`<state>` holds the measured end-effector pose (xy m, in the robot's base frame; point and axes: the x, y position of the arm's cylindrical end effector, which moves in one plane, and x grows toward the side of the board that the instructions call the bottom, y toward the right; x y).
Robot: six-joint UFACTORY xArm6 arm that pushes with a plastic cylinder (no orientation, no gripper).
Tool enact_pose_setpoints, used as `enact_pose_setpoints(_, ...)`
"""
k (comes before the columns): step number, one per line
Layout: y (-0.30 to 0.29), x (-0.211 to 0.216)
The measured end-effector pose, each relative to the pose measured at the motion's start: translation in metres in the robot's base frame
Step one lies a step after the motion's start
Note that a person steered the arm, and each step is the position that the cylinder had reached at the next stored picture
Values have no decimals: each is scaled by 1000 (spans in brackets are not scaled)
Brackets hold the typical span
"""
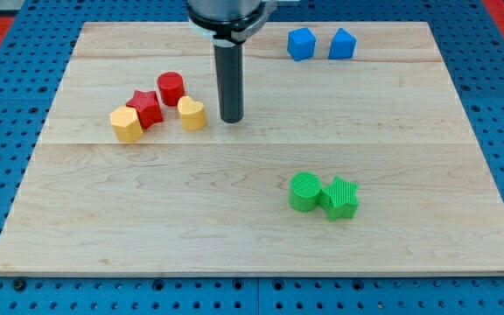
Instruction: Move the blue cube towards the yellow heart
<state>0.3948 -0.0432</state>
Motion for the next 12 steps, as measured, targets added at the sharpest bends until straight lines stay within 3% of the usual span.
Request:
enact_pose_setpoints(1,-24,-17)
enact_pose_setpoints(2,49,-17)
enact_pose_setpoints(3,170,-18)
enact_pose_setpoints(4,247,-73)
enact_pose_setpoints(5,247,-161)
enact_pose_setpoints(6,224,-203)
enact_pose_setpoints(7,139,-185)
enact_pose_setpoints(9,119,-106)
enact_pose_setpoints(11,113,-163)
enact_pose_setpoints(12,46,-155)
